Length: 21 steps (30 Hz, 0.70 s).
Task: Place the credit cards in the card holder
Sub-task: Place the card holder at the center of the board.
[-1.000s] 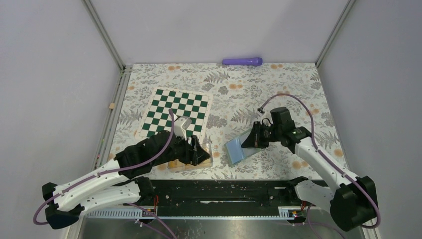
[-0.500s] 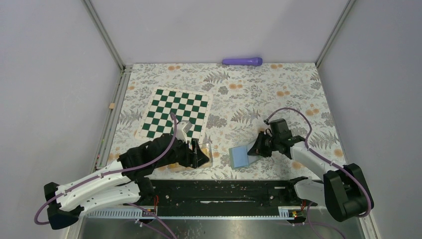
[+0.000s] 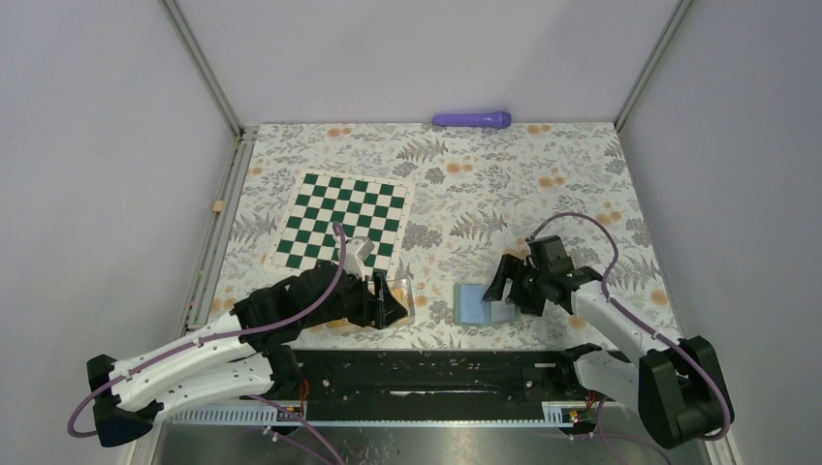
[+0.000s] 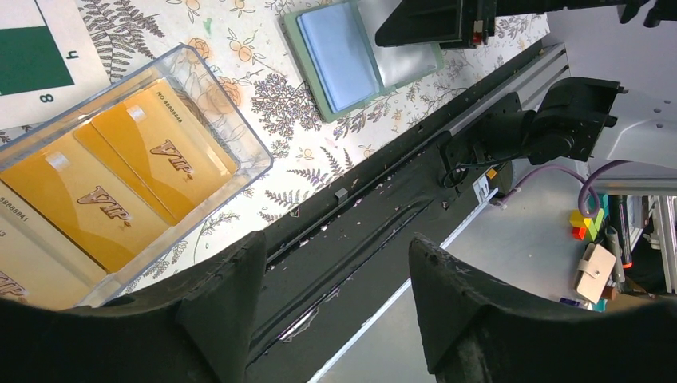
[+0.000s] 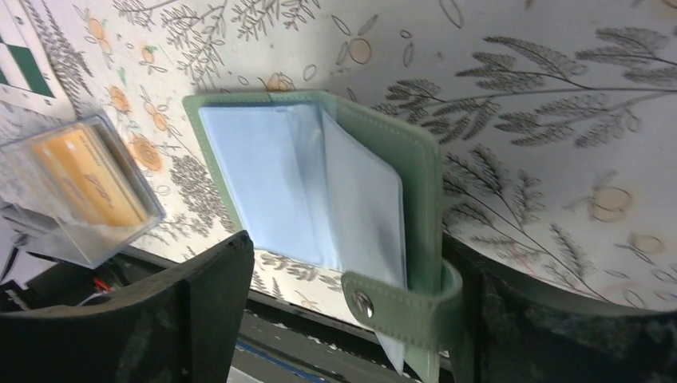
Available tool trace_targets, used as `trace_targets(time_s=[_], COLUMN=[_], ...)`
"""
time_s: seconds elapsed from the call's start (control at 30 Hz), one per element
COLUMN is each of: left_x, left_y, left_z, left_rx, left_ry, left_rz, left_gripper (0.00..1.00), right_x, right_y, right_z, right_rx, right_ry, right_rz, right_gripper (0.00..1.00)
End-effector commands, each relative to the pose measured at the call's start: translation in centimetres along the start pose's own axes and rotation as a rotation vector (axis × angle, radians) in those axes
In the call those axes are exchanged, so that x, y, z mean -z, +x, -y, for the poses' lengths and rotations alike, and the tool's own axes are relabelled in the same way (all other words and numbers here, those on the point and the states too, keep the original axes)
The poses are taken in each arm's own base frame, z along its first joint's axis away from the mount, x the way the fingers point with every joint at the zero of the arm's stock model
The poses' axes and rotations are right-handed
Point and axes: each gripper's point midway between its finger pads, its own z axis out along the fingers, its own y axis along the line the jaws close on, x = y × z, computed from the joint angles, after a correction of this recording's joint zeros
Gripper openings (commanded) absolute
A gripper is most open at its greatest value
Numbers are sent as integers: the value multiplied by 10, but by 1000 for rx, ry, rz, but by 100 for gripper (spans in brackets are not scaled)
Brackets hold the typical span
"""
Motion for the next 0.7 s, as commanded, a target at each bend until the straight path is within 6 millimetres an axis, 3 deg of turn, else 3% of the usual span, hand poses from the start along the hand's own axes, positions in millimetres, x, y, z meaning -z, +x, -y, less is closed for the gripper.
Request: trace_targets(time_s=[0.0,0.1,0.2,0.33,0.53,0.67], left_x=[1,0,-5,-15,-31,-35], left_y=[-7,-4,0,6,13,12], left_z=[0,-7,-11,-15,-13,-23], left_rx=[15,23,40,80,170,230], left_ry=[-7,-43,-61,-65,0,12], left_rz=[33,16,3,-23,-74,-82], left_gripper=[65,66,73,79,80,80], right_x=[21,40,59,73,67,55], right_y=[-14,-23,-31,-33,-19,-7], right_z=[9,12,12,1,-18,-36], right_rx=[44,88,131,175,184,192], right_ry=[91,142,182,161,64,2], right_rz=[75,124,164,150,53,5], right_gripper=[89,95,97,98,86,84])
